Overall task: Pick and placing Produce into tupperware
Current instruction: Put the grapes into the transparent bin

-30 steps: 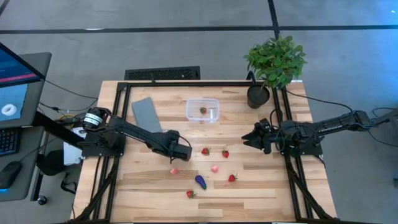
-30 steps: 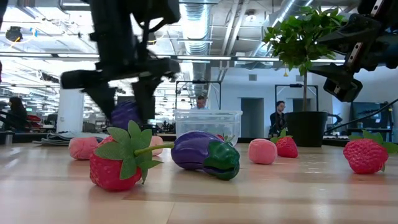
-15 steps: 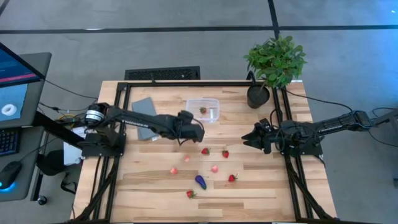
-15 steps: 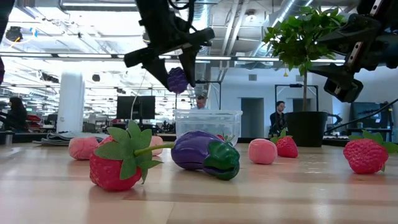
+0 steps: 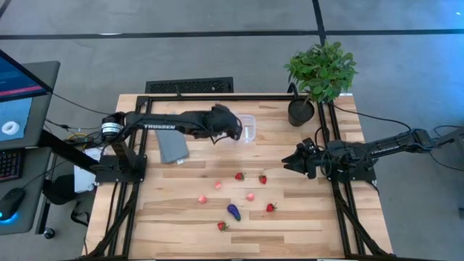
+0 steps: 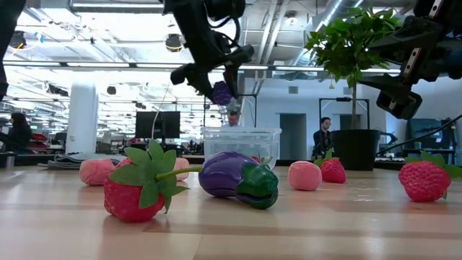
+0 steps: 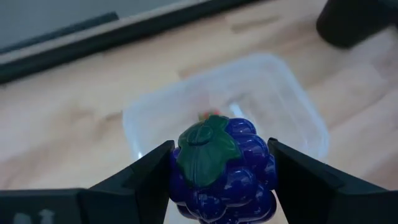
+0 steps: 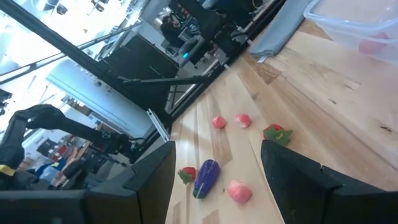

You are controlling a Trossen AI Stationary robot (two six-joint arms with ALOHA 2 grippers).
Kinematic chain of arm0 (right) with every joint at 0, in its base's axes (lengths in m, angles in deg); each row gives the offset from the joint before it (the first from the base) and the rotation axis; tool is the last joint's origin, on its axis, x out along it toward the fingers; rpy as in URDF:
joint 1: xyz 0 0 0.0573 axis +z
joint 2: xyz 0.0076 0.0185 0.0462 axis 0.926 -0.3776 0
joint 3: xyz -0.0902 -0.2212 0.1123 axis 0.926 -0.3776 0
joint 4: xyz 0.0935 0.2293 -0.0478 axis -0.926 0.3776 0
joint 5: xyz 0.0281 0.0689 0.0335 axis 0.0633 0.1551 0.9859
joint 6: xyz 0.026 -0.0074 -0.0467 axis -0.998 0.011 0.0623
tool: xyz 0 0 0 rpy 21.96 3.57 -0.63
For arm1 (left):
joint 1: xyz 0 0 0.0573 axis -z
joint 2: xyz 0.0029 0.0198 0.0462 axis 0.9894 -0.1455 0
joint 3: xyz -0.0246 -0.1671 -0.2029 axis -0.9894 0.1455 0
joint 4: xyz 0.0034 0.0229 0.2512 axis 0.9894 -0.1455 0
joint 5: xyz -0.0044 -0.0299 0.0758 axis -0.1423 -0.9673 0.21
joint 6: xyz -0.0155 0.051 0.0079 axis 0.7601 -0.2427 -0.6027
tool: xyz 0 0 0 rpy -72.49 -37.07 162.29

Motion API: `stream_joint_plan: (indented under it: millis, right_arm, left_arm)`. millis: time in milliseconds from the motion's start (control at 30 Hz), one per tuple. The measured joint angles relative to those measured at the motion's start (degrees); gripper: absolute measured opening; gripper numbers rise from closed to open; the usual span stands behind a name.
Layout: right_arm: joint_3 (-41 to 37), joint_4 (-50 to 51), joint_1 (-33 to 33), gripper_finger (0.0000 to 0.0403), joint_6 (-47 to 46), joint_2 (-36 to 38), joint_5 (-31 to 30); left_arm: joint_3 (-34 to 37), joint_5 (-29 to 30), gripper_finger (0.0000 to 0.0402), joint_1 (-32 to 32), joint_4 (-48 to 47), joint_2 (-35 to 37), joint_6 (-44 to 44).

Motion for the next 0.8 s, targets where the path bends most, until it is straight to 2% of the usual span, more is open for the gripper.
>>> stream_joint_plan:
  millis: [200, 300, 567, 800]
  right_arm:
    - [0.0, 0.0, 0.0, 0.026, -0.8, 0.0, -0.3]
    - [0.0, 0.0, 0.1, 0.026, -1.0, 0.0, -1.2]
    - [0.0, 0.1, 0.1, 0.026, -1.4, 0.0, -1.7]
    - [0.0, 0.1, 0.1, 0.026, -1.7, 0.0, -2.2]
  left_arm:
    - [0.2, -2.7, 0.0229, -3.4, 5.9, 0.0, -6.5]
    - [0.2, -2.8, 0.0229, -4.1, 6.0, 0.0, -9.5]
    - [0.2, -2.9, 0.0229, -4.3, 6.0, 0.0, -24.7]
    - [0.3, -6.8, 0.0229, -6.7, 6.6, -1.1, -26.4]
